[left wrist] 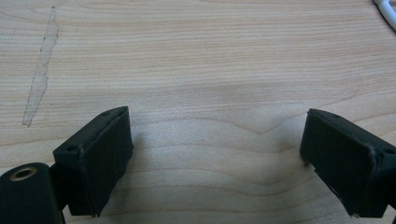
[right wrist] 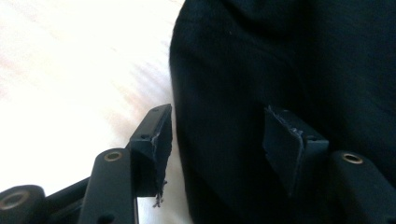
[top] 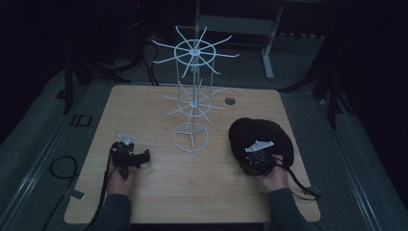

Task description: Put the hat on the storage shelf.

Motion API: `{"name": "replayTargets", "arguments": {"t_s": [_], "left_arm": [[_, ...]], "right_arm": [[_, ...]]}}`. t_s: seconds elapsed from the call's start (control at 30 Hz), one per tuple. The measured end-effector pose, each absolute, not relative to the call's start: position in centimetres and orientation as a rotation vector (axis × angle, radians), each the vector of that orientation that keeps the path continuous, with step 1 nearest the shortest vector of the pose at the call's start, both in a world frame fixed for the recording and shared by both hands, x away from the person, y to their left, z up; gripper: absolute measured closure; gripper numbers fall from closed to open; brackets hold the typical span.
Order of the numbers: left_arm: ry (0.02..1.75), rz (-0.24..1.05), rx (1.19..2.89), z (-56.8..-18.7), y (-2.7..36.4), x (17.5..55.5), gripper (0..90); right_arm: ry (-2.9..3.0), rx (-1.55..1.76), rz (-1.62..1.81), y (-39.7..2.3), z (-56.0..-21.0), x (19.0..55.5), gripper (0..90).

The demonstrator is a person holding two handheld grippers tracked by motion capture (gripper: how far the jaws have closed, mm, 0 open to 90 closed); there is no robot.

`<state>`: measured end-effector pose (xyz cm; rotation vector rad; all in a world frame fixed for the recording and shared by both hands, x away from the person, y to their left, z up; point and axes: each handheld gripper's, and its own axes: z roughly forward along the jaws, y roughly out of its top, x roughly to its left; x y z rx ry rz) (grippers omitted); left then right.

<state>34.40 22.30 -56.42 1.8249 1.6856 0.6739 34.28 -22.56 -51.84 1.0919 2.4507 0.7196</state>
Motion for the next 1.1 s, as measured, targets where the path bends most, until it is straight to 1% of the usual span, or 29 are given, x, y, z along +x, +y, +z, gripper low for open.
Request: {"name": "replayTargets", "arguments": {"t_s": [0.13,0.23,0.33,0.37,0.4,0.43,0.47,0.5,0.63,0.67,0.7,0.73,0.83,1.03,1.1], "left_arm": [[1.686,0.675,1.824,-56.4,22.3,34.4,10.2],[1.686,0.675,1.826,-56.4,22.3,34.4,10.2],[1.686,0.675,1.826,-56.4,22.3,34.4,10.2],[1.686,0.675,1.826,-56.4,22.3,34.4,10.2],[1.686,0.675,1.826,-56.4,22.3,34.4,10.2],[1.686,0.675,1.825,-56.4,22.3,34.4,10.2],[1.686,0.675,1.825,-56.4,22.3,34.4,10.2],[1.686,0.675,1.825,-56.4,22.3,34.4,10.2],[1.684,0.674,1.827,-56.4,22.3,34.4,10.2],[1.684,0.674,1.827,-56.4,22.3,34.4,10.2],[1.684,0.674,1.827,-56.4,22.3,34.4,10.2],[1.684,0.674,1.827,-56.4,22.3,34.4,10.2],[1.684,0.674,1.827,-56.4,22.3,34.4,10.2],[1.683,0.674,1.828,-56.4,22.3,34.4,10.2],[1.684,0.674,1.829,-56.4,22.3,34.4,10.2]], "right_arm": [[2.457,1.058,0.741,-23.7,-51.2,33.2,42.4],[2.490,1.053,0.673,-24.4,-51.9,32.8,41.8],[2.497,1.070,0.654,-24.6,-52.4,33.0,47.4],[2.497,1.070,0.654,-24.6,-52.4,33.0,47.4],[2.503,1.081,0.651,-24.7,-52.6,33.3,50.8],[2.503,1.081,0.651,-24.7,-52.6,33.3,50.8],[2.516,1.093,0.658,-24.7,-52.9,33.7,54.6],[2.516,1.093,0.658,-24.7,-52.9,33.7,54.6],[2.531,1.070,0.689,-25.1,-53.3,34.3,61.4],[2.531,1.070,0.689,-25.1,-53.3,34.3,61.4],[2.539,1.060,0.678,-25.0,-53.3,34.3,66.5],[2.539,1.060,0.678,-25.0,-53.3,34.3,66.5],[2.554,0.998,0.605,-24.4,-53.1,34.4,74.1],[2.543,0.985,0.660,-23.9,-52.8,34.4,76.7],[2.513,0.990,0.718,-23.5,-52.0,34.4,76.9]]}}
